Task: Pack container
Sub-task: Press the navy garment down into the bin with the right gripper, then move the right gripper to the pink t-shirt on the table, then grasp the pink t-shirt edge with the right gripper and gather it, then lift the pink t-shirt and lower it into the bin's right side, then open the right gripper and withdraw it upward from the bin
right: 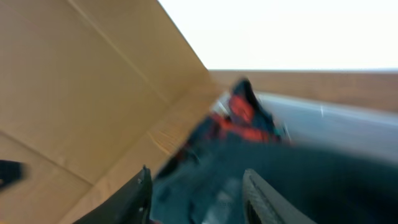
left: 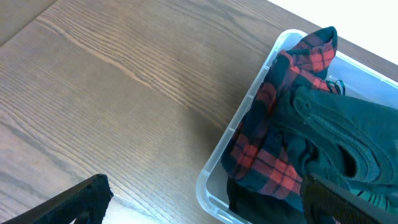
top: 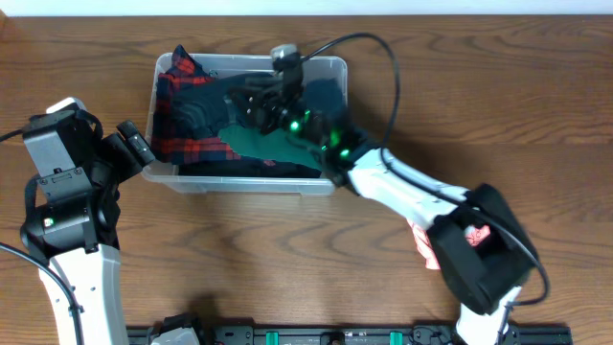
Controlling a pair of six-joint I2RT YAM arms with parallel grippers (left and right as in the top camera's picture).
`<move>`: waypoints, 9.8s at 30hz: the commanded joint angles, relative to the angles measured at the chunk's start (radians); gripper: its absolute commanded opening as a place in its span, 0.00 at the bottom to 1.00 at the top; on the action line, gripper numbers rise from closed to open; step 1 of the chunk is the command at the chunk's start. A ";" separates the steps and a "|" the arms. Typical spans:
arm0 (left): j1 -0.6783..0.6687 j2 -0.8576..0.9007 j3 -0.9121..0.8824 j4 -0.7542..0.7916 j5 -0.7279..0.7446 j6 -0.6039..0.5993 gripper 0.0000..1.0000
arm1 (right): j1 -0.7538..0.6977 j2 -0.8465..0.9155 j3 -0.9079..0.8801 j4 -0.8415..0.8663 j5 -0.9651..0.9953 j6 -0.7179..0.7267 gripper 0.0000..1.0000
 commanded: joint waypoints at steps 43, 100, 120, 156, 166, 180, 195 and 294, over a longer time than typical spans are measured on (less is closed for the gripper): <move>0.004 -0.001 -0.003 -0.001 -0.012 -0.016 0.98 | -1.152 -0.717 -0.283 -1.676 0.221 -0.595 0.86; 0.004 0.000 -0.003 -0.001 -0.012 -0.016 0.98 | -1.151 -0.352 -0.429 -1.212 0.169 -0.273 0.01; 0.004 0.000 -0.003 -0.001 -0.012 -0.016 0.98 | -1.143 -0.352 -0.429 -1.270 0.036 -0.133 0.37; 0.004 0.000 -0.003 -0.001 -0.012 -0.016 0.98 | -1.094 -0.355 -0.432 -1.067 -0.150 -0.253 0.62; 0.004 0.000 -0.003 -0.001 -0.012 -0.016 0.98 | -1.120 -0.354 -0.433 -1.188 0.031 -0.268 0.63; 0.004 0.000 -0.003 -0.001 -0.012 -0.016 0.98 | -1.075 -0.354 -0.608 -0.855 0.000 -0.151 0.43; 0.004 0.000 -0.003 -0.001 -0.012 -0.016 0.98 | -1.073 -0.387 -0.638 -0.638 -0.364 -0.085 0.01; 0.004 0.000 -0.003 -0.001 -0.012 -0.016 0.98 | -0.912 -0.349 -0.472 -0.307 -0.525 -0.089 0.99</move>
